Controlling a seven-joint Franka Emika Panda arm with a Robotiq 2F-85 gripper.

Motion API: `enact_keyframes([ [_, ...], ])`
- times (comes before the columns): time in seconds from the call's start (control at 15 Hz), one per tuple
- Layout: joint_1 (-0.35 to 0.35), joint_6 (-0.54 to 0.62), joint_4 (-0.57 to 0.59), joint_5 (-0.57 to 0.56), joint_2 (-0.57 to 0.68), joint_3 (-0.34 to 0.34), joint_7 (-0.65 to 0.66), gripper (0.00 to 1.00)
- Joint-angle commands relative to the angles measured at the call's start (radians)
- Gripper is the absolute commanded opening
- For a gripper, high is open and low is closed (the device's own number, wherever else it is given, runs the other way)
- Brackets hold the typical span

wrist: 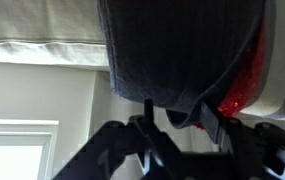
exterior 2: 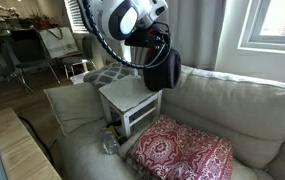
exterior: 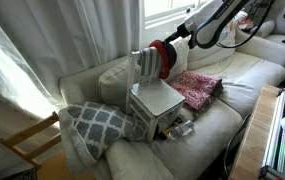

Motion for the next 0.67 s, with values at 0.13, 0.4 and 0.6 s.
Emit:
enact_keyframes([
  [0.13, -0.014, -0.061, 0.002, 0.001, -0.010, 0.022, 0.029, 0.79],
  [0.4, -0.028, -0.083, 0.007, -0.004, -0.005, 0.041, 0.042, 0.39],
  [0.6, -0.039, -0.092, 0.010, -0.008, -0.003, 0.057, 0.053, 0.14],
])
